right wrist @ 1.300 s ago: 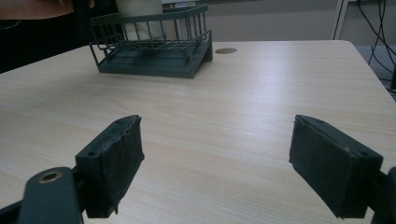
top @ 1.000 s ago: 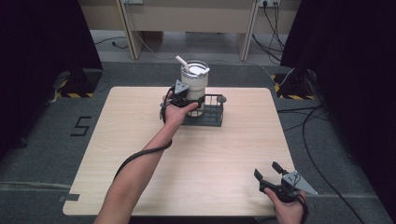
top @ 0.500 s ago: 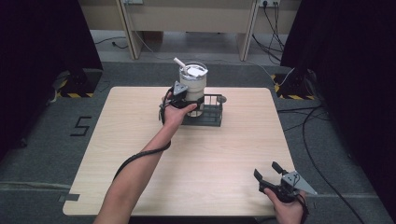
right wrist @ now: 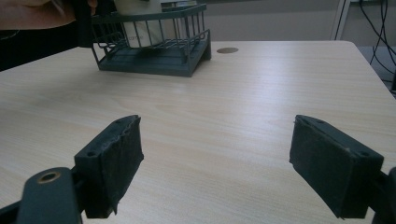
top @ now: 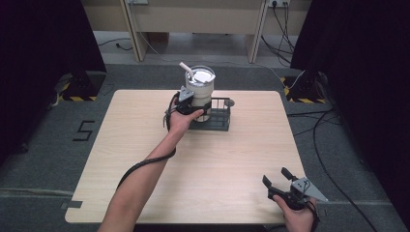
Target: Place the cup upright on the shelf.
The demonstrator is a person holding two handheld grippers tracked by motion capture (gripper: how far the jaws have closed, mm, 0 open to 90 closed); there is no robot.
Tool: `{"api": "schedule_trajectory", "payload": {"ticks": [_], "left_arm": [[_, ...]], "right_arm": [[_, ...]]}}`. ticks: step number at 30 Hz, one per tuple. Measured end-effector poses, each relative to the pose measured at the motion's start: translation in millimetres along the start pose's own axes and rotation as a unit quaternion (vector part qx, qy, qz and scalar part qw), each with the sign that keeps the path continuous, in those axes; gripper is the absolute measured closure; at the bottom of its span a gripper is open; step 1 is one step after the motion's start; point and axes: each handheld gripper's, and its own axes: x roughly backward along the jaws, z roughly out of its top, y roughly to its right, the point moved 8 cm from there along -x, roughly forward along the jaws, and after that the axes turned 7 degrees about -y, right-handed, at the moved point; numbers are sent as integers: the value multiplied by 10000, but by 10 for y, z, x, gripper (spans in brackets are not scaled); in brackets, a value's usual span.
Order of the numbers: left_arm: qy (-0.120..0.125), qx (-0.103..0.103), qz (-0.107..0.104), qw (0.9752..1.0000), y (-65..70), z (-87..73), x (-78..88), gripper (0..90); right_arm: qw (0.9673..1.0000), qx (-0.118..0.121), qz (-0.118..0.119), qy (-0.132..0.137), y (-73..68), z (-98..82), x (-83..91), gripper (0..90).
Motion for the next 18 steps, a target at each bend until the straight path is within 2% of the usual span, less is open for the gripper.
{"api": "schedule_trajectory", "payload": {"ticks": [5,18], "left_arm": [[18,31,-13,10000,-1,-13,2,85],[8,-107,54,9999,11,-38,97,98]], "right_arm": [[10000,3,9,-7,-2,0,-1,175],[10000,12,11,-11,-3,-2,0,174]]}}
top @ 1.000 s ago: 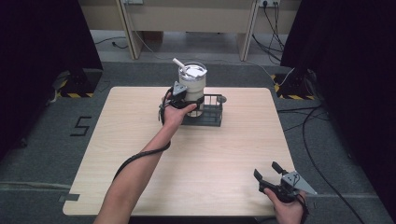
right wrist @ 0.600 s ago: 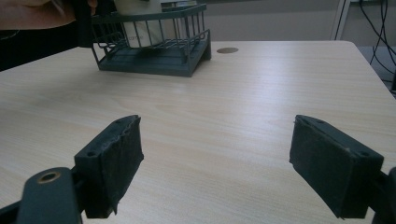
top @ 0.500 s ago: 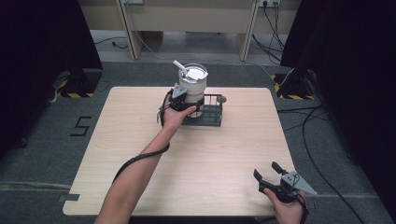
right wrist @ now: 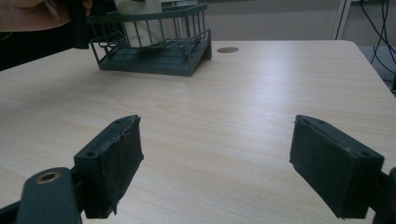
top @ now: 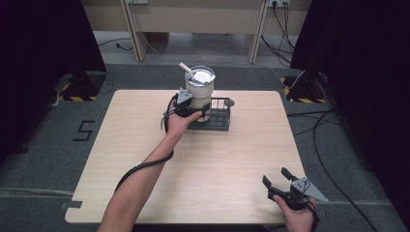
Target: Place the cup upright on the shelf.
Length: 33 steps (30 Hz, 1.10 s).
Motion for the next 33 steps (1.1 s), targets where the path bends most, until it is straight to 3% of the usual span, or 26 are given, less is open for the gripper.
{"api": "schedule_trajectory", "payload": {"ticks": [17,25,33], "left_arm": [[64,-120,-21,9999,-35,-12,278,140],[127,-150,-22,9998,-62,-47,513,143],[92,-265,-45,9996,-73,-189,810,143]], "right_arm": [[10000,25,-10,-6,-4,0,-5,173],[10000,32,-20,-17,-7,0,-8,174],[10000,41,-39,-15,-5,1,-10,174]]}}
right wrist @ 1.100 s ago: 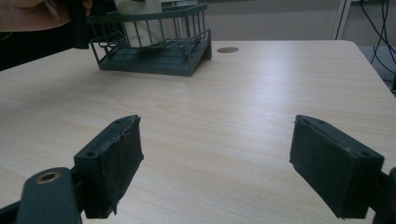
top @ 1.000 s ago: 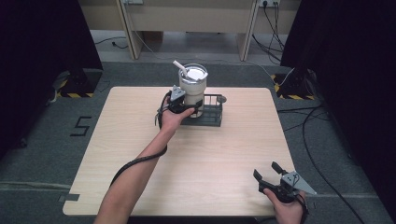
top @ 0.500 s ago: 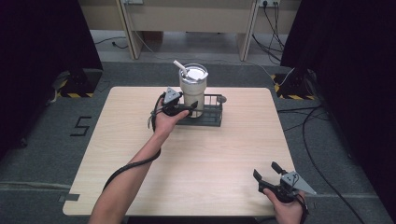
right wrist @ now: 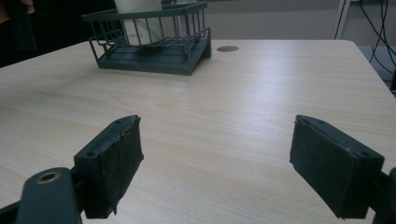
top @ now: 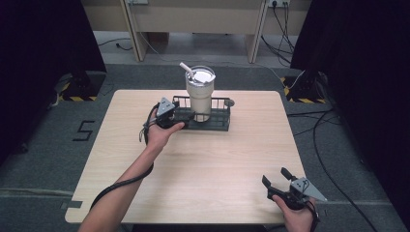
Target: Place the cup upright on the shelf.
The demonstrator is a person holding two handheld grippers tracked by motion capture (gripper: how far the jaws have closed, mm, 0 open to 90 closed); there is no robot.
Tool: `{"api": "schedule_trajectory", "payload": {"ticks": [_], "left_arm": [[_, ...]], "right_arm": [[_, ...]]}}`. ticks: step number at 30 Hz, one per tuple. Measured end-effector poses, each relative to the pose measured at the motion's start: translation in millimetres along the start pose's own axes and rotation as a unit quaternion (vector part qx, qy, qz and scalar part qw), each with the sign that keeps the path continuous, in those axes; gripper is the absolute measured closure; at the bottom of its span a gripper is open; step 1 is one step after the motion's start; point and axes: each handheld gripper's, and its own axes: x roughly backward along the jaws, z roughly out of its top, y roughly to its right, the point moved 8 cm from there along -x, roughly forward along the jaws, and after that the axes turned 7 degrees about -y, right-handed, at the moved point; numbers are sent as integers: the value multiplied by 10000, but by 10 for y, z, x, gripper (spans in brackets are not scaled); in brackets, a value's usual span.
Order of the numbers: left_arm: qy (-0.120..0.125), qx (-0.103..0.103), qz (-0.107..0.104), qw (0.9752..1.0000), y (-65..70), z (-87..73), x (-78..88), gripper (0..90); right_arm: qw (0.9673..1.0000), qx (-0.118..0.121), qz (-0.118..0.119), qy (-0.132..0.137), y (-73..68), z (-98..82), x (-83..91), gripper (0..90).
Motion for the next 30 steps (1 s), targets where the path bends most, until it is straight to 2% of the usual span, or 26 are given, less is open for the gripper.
{"api": "schedule_trajectory", "payload": {"ticks": [17,21,28,30], "left_arm": [[18,-41,-49,10000,56,-455,718,143],[10,-19,-44,10000,76,-566,852,143],[-83,14,-3,10000,155,-859,1058,143],[-94,56,-26,9999,177,-890,1097,143]], "right_arm": [[10000,10,-22,-29,-7,-4,-1,173],[10000,12,-21,-29,-8,-3,-4,174],[10000,22,-27,-40,-7,-5,-2,173],[10000,26,-23,-36,-10,-4,-4,172]]}}
